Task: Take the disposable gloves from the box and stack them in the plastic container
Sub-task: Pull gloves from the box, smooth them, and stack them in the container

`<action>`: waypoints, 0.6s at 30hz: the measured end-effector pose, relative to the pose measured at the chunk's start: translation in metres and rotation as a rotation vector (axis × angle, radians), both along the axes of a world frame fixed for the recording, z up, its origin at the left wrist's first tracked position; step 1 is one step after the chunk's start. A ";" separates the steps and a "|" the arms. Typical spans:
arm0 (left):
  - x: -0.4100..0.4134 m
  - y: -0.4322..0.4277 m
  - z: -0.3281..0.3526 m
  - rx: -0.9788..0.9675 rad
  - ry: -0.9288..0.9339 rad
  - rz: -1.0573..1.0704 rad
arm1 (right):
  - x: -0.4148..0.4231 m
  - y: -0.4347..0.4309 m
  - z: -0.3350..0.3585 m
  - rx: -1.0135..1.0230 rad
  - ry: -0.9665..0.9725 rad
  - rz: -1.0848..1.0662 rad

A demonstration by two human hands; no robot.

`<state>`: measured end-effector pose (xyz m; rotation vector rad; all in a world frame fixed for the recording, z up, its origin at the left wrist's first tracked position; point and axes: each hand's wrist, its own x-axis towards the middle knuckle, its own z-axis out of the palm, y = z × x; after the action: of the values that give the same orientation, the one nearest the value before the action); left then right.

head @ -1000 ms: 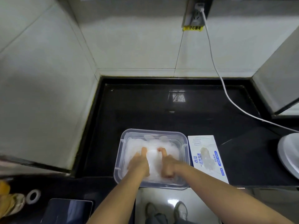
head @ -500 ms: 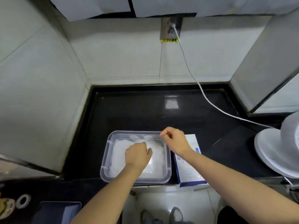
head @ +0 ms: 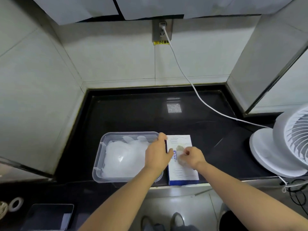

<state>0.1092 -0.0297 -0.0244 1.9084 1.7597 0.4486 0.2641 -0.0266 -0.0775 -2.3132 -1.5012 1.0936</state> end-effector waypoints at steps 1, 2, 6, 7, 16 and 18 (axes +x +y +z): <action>0.009 -0.001 0.000 0.008 0.007 -0.058 | 0.001 0.001 0.001 -0.004 0.059 -0.027; 0.018 -0.001 -0.002 -0.007 0.028 -0.109 | 0.002 0.001 0.001 -0.008 0.123 -0.061; 0.044 -0.002 -0.026 -0.283 0.147 -0.187 | 0.008 0.001 -0.001 0.012 0.418 -0.204; 0.046 -0.003 -0.032 -0.360 0.184 -0.203 | 0.010 0.001 0.001 0.036 0.492 -0.240; 0.048 0.002 -0.042 -0.540 0.116 -0.175 | 0.030 0.013 0.028 0.326 0.846 -0.356; 0.050 0.008 -0.032 -0.463 -0.069 -0.014 | 0.030 0.015 0.031 0.318 0.908 -0.345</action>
<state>0.1593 -0.0213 -0.0562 1.5571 1.6318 0.0855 0.2944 -0.0113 -0.0462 -1.4377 -0.8061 1.3859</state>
